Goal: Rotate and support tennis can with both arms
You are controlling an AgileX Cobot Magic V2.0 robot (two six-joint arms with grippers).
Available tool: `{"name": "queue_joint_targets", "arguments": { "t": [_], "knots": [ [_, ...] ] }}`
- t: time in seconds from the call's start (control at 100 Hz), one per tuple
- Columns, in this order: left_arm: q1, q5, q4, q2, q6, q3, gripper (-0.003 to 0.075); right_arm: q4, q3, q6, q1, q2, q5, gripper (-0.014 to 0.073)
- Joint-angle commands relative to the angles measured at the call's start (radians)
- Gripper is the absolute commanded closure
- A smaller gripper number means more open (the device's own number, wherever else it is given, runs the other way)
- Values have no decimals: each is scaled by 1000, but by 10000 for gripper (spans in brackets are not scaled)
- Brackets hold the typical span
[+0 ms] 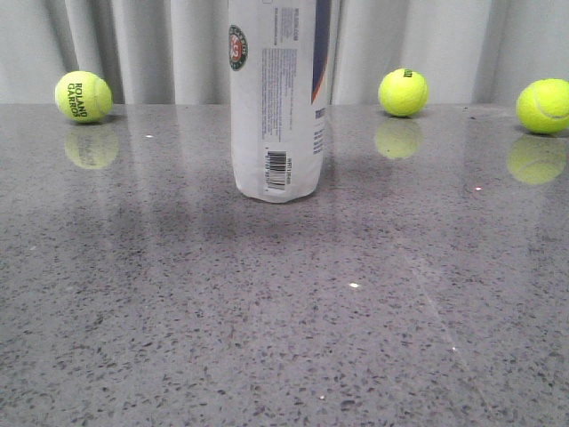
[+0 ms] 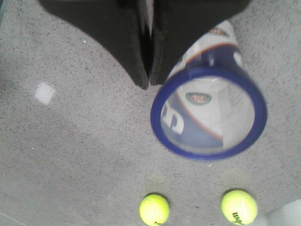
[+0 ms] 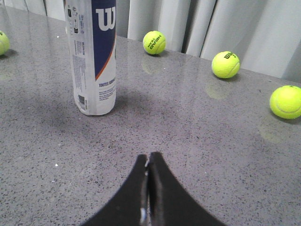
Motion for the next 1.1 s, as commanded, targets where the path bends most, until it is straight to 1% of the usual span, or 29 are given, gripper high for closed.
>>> {"name": "queue_joint_targets", "arguments": {
  "t": [0.0, 0.23, 0.36, 0.46, 0.6, 0.81, 1.011, 1.091],
  "knots": [
    [-8, -140, -35, -98, -7, 73, 740, -2, -24, -3, -5, 11, -83, 652],
    [-8, -290, -48, -248, -7, 322, 740, -2, -24, -3, -5, 11, -83, 652],
    [-8, -302, -49, -342, -9, 438, 740, -2, -24, -3, -5, 11, -83, 652],
    [-8, -356, 15, -416, -9, 528, 740, -2, -24, -3, -5, 11, -83, 652],
    [-8, -436, 34, -506, -9, 655, 740, -2, -24, -3, -5, 11, -83, 652],
    [-8, -583, 50, -636, -9, 855, 740, -2, -24, -3, -5, 11, -83, 652],
    [-8, -726, 52, -730, -7, 1003, 740, -2, -24, -3, -5, 11, -83, 652],
    [-1, -805, 97, -756, -7, 1057, 740, -2, -24, -3, -5, 11, -83, 652]
  ]
}}
